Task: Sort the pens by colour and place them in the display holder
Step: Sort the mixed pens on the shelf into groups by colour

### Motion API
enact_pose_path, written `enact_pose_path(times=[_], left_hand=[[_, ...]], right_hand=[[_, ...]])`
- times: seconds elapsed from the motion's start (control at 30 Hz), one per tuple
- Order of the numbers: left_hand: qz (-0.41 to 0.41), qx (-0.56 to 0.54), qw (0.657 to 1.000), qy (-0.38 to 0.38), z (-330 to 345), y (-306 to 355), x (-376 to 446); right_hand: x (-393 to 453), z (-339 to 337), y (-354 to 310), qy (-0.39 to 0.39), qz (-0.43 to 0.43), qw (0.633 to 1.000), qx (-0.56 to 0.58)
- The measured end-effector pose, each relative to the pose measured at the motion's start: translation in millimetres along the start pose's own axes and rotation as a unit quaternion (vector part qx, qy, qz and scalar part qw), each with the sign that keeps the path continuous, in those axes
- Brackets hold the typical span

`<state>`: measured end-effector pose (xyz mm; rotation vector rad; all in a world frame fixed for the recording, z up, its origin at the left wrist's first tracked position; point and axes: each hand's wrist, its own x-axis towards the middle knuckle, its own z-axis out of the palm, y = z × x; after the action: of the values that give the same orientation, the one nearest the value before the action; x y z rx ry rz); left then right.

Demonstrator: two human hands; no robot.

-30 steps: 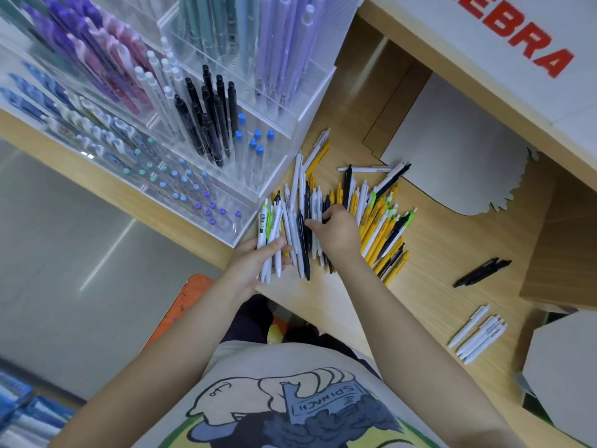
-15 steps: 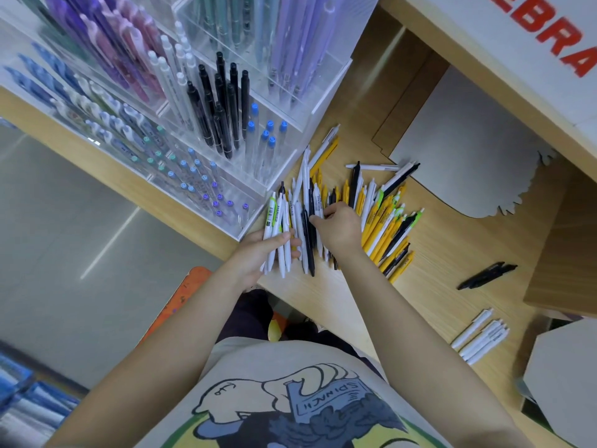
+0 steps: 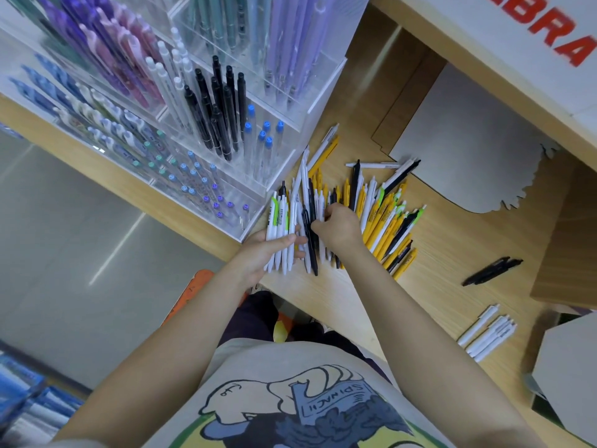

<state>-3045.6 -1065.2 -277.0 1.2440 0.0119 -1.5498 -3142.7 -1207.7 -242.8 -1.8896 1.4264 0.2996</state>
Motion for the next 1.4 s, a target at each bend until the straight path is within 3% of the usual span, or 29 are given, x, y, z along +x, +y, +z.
enact_pose_path(times=[0.27, 0.37, 0.43, 0.53, 0.73, 0.87, 1.07, 1.27, 1.4], left_hand=[[-0.01, 0.008, 1.0, 0.005, 2, 2, -1], [-0.005, 0.02, 1.0, -0.008, 9, 9, -7], [-0.003, 0.031, 0.999, -0.03, 20, 16, -13], [-0.011, 0.06, 0.995, -0.08, 50, 24, -20], [-0.013, 0.146, 0.983, -0.111, 119, 24, -22], [-0.023, 0.244, 0.959, -0.14, 171, 9, -20], [-0.068, 0.352, 0.915, -0.186, 251, -44, -20], [-0.098, 0.363, 0.914, -0.152, 295, -108, -1], [-0.079, 0.407, 0.904, -0.105, 318, -130, 14]], right_hand=[[-2, -11, 8, -0.003, -0.029, 0.998, 0.055], [-17, -32, 11, -0.024, -0.025, 0.98, 0.194], [-33, -50, 15, -0.082, -0.036, 0.947, 0.309], [-55, -65, 28, -0.115, -0.051, 0.916, 0.382], [-86, -73, 72, -0.007, -0.019, 0.898, 0.44], [-111, -78, 121, 0.007, 0.011, 0.852, 0.524], [-149, -96, 209, 0.121, 0.082, 0.794, 0.591], [-181, -106, 302, 0.222, 0.165, 0.75, 0.6], [-183, -113, 357, 0.259, 0.223, 0.756, 0.558]])
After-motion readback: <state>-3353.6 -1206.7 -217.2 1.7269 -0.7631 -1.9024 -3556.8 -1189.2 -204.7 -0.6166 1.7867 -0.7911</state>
